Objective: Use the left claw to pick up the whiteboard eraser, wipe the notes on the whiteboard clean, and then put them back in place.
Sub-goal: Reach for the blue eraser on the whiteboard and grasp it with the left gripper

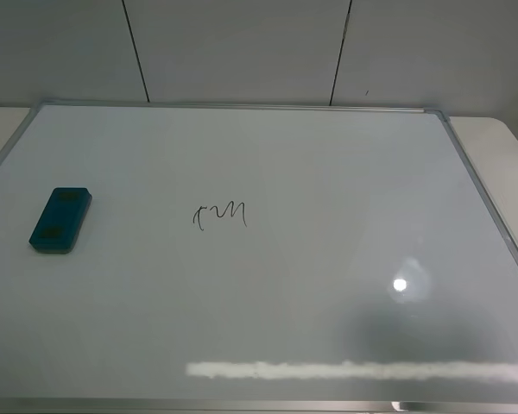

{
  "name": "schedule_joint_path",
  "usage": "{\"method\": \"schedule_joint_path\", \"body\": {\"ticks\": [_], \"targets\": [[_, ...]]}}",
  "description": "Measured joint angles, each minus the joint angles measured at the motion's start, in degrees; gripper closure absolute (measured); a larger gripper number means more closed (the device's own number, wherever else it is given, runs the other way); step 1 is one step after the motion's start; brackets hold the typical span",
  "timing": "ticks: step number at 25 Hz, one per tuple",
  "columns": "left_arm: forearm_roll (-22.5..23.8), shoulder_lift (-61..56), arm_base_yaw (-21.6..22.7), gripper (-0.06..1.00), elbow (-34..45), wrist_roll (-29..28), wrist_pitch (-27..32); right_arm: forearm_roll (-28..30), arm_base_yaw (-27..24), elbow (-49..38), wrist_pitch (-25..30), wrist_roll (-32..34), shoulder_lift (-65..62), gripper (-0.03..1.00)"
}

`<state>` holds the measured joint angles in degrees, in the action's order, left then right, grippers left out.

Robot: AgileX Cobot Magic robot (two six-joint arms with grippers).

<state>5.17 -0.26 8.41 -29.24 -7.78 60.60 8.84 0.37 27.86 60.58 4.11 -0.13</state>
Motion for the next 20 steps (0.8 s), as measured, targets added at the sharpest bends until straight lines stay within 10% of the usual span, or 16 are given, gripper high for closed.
{"method": "schedule_joint_path", "body": {"ticks": [20], "targets": [[0.0, 0.0, 0.0, -0.05, 0.0, 0.0, 0.0, 0.0, 0.0, 0.0, 0.0, 0.0, 0.0, -0.02]]}}
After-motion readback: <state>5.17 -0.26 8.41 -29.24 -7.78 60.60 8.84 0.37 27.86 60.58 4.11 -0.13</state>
